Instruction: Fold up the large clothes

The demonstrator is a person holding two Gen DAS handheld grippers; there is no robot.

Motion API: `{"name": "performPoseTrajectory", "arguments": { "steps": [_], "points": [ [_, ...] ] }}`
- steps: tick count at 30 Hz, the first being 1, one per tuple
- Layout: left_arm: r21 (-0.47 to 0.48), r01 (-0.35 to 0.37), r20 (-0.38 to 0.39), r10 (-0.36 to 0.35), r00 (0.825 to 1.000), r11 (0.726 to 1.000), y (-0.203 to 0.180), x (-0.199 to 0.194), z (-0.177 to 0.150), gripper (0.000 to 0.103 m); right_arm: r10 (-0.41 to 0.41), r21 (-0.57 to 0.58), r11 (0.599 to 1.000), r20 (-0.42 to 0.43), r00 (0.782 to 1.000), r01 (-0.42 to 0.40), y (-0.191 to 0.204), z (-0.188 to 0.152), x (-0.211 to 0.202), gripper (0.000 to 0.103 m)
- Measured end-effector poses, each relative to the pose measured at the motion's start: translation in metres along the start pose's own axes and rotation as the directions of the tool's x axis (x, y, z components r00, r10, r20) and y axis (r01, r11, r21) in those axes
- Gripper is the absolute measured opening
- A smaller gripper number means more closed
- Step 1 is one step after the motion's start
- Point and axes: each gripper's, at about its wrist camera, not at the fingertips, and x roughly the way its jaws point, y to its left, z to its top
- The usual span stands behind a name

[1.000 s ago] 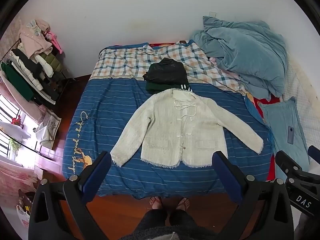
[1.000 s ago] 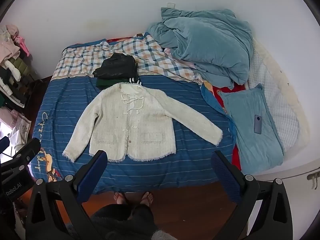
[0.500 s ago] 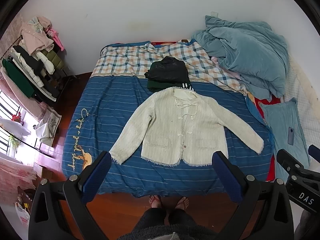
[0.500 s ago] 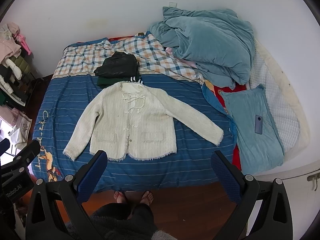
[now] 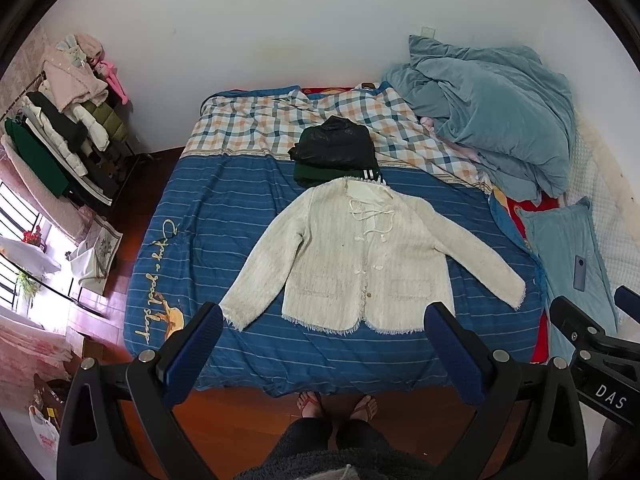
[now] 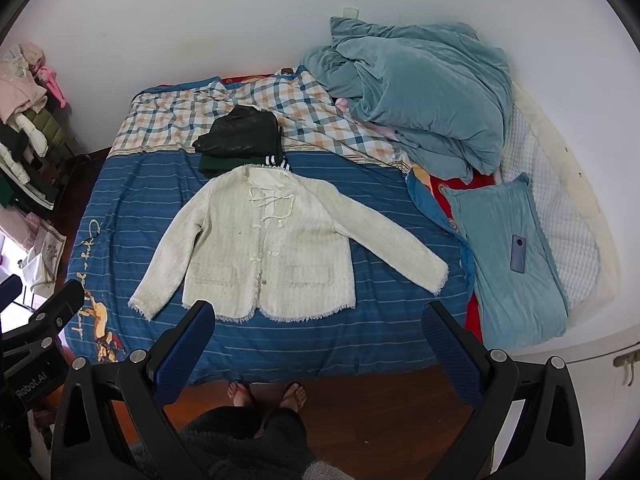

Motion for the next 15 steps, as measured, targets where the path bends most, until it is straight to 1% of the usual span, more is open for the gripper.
{"name": "performPoseTrajectory", "arguments": {
  "steps": [15],
  "points": [
    [0.001,-0.003,0.005,0.003,1.0,1.0,-0.0021,-0.0007,0.0007,0.103,0.005,-0.01,1.0,0.0,1.0,-0.005,0.0028,0.0045,-0.0077,0.103]
  ]
}}
